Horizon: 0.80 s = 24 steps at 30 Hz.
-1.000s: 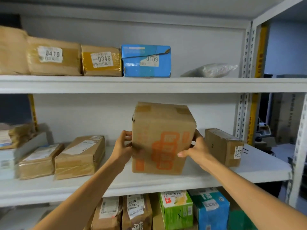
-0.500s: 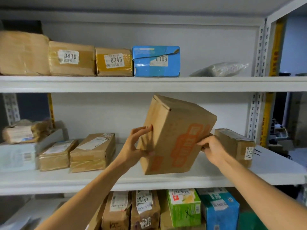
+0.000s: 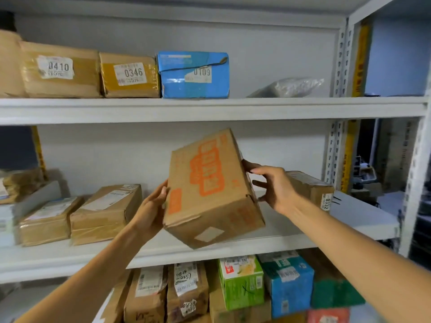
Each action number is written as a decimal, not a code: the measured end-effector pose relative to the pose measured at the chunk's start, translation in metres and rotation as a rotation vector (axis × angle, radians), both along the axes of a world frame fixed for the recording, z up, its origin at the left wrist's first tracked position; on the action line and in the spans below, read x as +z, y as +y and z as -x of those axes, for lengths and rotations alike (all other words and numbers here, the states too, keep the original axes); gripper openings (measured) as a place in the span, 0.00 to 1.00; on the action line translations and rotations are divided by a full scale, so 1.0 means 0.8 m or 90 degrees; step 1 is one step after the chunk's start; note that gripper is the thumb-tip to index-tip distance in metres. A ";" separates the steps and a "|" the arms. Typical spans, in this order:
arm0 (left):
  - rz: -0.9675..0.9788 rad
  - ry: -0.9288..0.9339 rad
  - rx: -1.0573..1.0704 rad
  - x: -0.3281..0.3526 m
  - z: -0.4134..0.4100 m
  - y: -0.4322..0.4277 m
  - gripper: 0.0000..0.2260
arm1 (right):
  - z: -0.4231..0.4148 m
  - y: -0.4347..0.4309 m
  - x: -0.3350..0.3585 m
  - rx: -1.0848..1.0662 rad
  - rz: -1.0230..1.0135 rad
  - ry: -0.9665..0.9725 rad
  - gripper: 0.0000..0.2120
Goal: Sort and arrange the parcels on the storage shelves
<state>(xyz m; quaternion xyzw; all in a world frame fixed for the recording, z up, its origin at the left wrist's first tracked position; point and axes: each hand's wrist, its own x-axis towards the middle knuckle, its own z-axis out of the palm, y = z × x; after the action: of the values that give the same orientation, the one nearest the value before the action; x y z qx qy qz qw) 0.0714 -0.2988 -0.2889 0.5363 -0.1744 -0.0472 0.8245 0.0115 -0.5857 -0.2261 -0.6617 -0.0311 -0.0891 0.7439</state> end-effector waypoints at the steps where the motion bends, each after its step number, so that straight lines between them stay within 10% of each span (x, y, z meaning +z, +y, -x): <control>1: -0.016 0.014 -0.001 -0.001 0.001 -0.003 0.18 | 0.003 0.000 0.003 0.025 0.023 -0.011 0.21; 8: -0.091 -0.040 0.018 0.026 0.028 -0.012 0.32 | 0.010 -0.010 -0.003 0.062 0.073 -0.030 0.15; 18: -0.176 -0.215 0.047 0.081 0.032 -0.012 0.26 | -0.010 -0.006 0.003 0.050 -0.006 -0.035 0.03; 24: -0.293 -0.223 0.111 0.060 0.038 0.009 0.40 | -0.025 0.021 -0.026 0.035 -0.124 0.059 0.19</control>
<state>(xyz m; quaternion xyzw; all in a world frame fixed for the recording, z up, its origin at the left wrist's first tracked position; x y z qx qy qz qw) 0.0412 -0.2914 -0.2411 0.7221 -0.2521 0.0789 0.6394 0.0318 -0.5688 -0.2470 -0.5886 -0.0055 -0.0405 0.8074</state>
